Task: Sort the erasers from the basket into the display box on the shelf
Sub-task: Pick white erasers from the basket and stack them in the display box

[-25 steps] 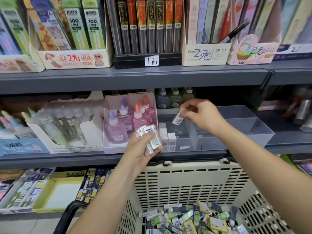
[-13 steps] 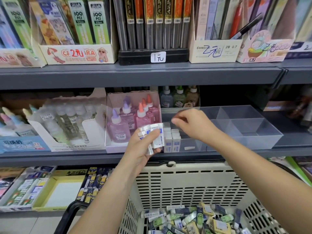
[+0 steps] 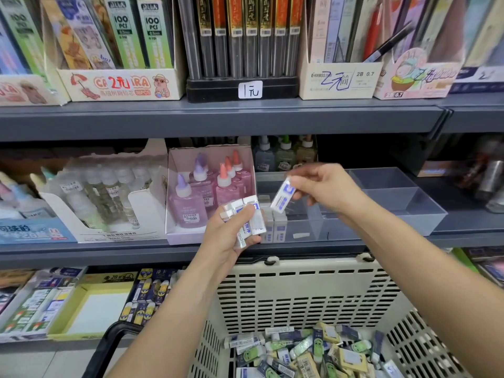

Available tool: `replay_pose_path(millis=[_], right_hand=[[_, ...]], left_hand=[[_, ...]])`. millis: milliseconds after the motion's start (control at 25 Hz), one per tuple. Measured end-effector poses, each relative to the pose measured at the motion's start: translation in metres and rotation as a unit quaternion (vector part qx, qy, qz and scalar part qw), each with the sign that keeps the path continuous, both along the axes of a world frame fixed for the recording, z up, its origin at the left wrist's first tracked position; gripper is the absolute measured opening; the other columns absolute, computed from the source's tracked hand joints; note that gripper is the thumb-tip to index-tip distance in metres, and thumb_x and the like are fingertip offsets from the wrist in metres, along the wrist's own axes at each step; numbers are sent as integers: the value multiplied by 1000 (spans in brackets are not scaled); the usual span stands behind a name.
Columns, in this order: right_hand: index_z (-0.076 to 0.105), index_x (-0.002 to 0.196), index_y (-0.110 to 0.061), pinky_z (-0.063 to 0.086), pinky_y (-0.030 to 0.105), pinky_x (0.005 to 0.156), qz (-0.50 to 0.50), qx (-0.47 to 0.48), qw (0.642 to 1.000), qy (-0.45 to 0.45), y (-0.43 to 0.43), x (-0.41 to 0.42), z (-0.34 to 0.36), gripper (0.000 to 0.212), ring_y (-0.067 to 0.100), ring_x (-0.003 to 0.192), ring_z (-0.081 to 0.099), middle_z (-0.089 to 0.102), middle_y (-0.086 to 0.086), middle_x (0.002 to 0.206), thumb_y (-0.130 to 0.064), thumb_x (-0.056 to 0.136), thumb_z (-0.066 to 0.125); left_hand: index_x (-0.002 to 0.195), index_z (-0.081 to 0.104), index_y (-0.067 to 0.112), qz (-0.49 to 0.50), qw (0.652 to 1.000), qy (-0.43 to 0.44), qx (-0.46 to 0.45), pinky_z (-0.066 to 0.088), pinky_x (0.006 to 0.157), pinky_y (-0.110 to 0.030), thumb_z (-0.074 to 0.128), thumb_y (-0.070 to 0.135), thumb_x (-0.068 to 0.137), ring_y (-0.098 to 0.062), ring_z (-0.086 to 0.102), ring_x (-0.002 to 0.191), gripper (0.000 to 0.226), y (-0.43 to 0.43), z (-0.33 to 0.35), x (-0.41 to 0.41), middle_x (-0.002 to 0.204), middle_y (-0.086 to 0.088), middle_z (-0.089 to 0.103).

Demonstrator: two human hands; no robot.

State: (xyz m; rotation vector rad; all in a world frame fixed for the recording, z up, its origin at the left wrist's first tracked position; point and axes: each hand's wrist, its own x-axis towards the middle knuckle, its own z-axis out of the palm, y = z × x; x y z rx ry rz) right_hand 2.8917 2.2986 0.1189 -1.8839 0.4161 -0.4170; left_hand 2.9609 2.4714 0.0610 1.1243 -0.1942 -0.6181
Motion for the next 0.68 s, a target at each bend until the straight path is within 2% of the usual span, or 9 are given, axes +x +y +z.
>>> replay_pose_path(millis=[120,240,280,360,440,520,600,680], right_hand=[[67,90,-14,48,10,54,-59,-41,997,-28,-13,12,5,15,0,56,60,67,1,78,-1,86,61],[66,87,-24,50,22,84,-47,-168,982,69,-13,23,-8,18,14,86,63,67,1,90,-7,84,65],[67,87,-25,49,26,89,-21,-194,975,103,-10,26,-14,15,16,91,63,68,0,93,-10,84,65],[69,96,-21,47,26,88,40,-244,954,170,-3,29,-25,12,16,92,60,69,2,103,-16,89,60],[67,107,-19,43,23,85,66,-302,927,213,1,31,-28,21,14,93,57,67,3,111,-20,94,52],[67,108,-18,41,23,84,36,-356,913,196,4,29,-23,23,17,97,57,66,3,112,-23,94,49],[68,89,-15,45,26,75,-4,-350,930,113,11,25,-17,24,18,88,61,69,4,94,-30,93,50],[65,72,-19,43,23,60,31,-283,957,57,21,20,-10,28,8,63,58,65,-3,69,-37,90,54]], left_hand=[[92,56,16,45,999,-16,1,50,43,-21,63,10,86,-11,66,58,10,1,-1,4,70,-1,71],[89,55,17,60,998,-12,1,50,43,-21,64,10,86,-10,66,58,12,2,-2,5,66,3,71],[90,55,17,57,998,-13,3,51,44,-22,64,9,86,-10,66,59,13,1,-2,5,66,3,71],[93,55,16,48,999,-14,11,52,45,-23,62,5,86,-10,67,58,14,0,-4,5,69,1,70],[98,55,13,42,999,-16,18,53,46,-24,58,-1,86,-12,67,59,19,-1,-4,5,72,-1,70],[100,56,12,34,999,-18,22,54,47,-24,56,-4,86,-13,68,60,22,-2,-4,4,71,0,71],[101,58,12,22,999,-26,24,54,48,-24,57,-4,86,-13,68,62,22,-1,-3,3,73,0,72],[100,60,12,4,999,-41,30,53,48,-23,59,-2,85,-13,68,63,20,-1,-2,0,75,-1,71]])
